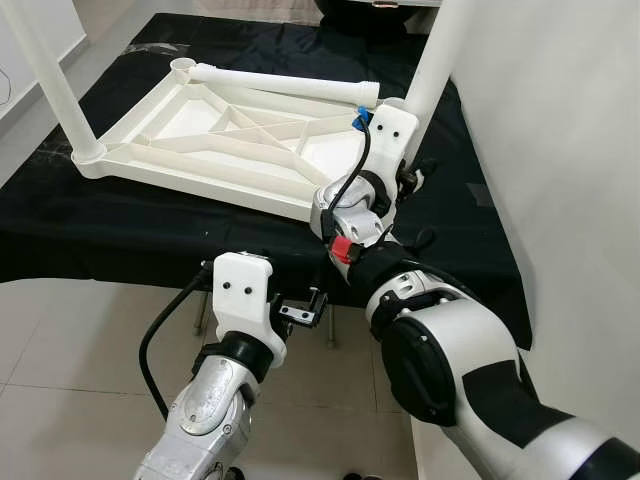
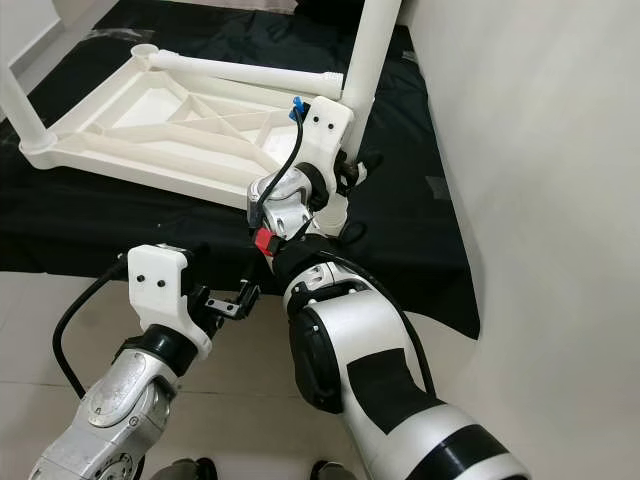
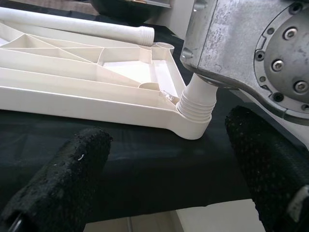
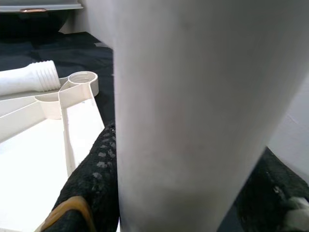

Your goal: Building children table

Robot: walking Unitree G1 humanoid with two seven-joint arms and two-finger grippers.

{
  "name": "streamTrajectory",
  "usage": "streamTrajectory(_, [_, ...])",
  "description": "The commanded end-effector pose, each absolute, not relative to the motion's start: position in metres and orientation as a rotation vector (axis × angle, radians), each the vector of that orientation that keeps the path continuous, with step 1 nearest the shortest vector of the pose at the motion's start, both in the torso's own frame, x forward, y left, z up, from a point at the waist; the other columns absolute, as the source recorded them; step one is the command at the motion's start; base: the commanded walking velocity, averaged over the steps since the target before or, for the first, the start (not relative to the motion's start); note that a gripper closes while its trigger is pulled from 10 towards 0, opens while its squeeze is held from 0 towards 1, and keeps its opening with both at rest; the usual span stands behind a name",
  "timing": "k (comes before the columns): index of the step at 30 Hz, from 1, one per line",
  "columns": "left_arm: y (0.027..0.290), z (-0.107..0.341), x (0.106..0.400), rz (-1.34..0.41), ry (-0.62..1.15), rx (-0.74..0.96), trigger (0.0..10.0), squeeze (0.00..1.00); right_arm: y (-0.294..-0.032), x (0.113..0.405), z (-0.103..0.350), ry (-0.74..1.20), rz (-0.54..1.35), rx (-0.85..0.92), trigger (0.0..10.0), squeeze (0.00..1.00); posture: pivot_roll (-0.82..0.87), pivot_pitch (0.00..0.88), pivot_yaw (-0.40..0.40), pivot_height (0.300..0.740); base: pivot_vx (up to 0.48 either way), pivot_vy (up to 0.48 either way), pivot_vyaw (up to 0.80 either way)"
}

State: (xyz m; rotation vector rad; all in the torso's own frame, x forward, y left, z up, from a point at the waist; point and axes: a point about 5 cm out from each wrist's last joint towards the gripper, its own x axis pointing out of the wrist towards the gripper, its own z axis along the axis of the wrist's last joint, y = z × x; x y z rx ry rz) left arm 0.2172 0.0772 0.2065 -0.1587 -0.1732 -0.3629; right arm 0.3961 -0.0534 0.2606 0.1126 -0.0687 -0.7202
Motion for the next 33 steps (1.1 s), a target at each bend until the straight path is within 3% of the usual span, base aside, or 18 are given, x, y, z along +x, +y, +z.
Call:
streamTrajectory(1, [0.077,0.203,0.217,-0.356,-0.162,-0.162,10.0,0.00,-0.048,0.395,0.264,-0.070,-0.710,0.122,10.0,0.00,0.11,0.199,-0.094,0.740,0.000,0.000,0.00])
streamTrajectory(33, [0.076,0.203,0.218,-0.357,-0.168,-0.159,10.0,0.00,-0.039,0.394,0.263,-0.074,-0.674,0.102,10.0,0.00,0.11,0.183,-0.092,0.740,0.000,0.000,0.00])
